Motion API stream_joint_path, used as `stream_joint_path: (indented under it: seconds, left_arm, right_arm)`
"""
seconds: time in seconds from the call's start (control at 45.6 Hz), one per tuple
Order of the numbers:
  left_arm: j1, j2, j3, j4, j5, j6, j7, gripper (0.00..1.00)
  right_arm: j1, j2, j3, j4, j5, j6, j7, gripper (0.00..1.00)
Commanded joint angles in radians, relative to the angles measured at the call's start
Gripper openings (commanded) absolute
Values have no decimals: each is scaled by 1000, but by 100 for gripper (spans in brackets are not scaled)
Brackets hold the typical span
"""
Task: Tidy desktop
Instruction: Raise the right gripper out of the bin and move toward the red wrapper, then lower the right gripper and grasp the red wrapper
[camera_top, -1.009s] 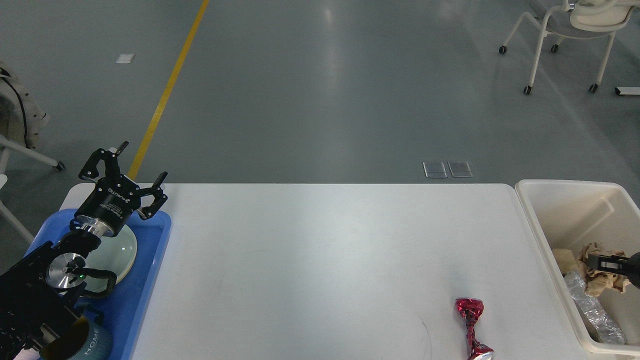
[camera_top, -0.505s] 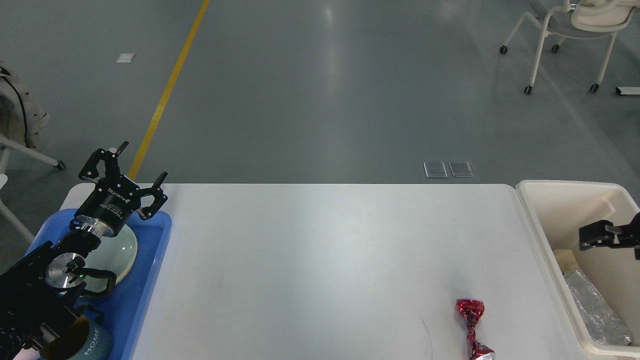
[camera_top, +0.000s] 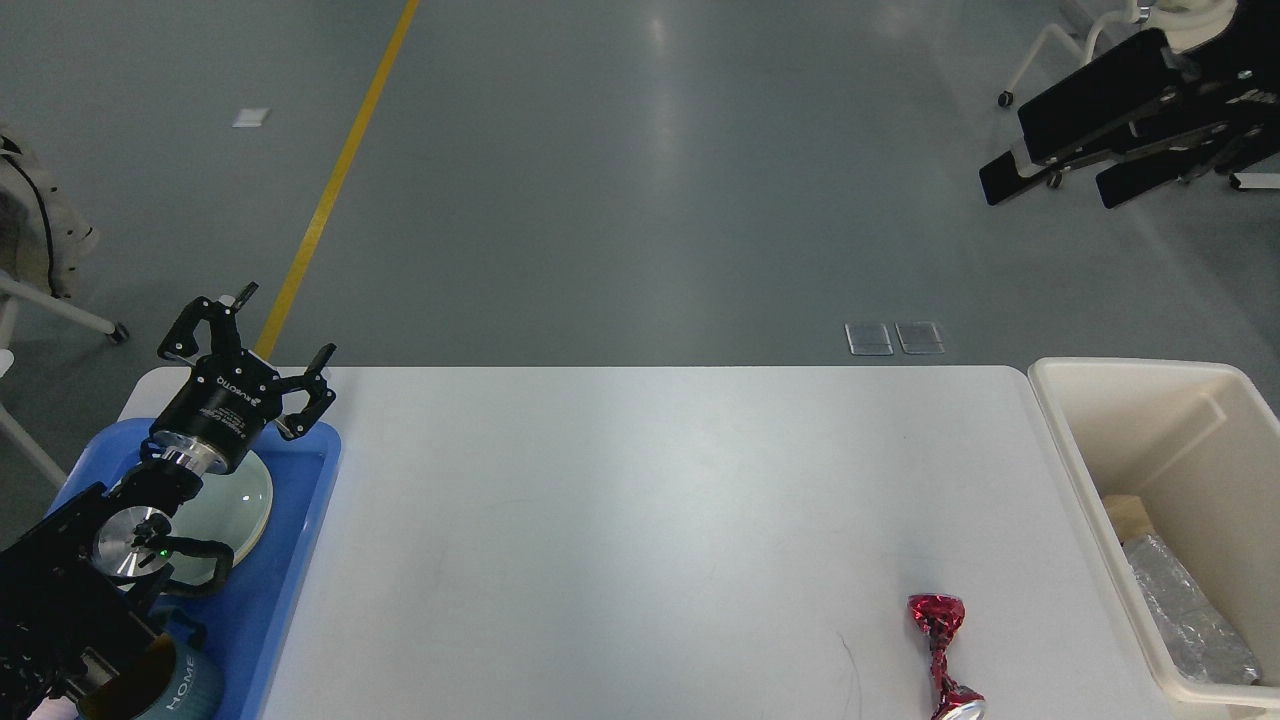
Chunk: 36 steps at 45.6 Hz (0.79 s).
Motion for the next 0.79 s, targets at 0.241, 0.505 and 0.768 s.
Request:
stream_joint_path:
  seconds: [0.241, 0.505, 0.768]
  left_arm:
    - [0, 0, 0, 0, 0, 1, -1, 100]
    - [0, 0, 0, 0, 0, -1, 1, 100]
    - [0, 0, 0, 0, 0, -1, -1, 100]
  right_arm:
    - [-460, 46, -14, 207, 2, -384, -17, 100]
    - [-976, 191, -10, 119, 54, -721, -172, 100]
    - [-1168, 234, 47, 18, 55, -824, -183, 100]
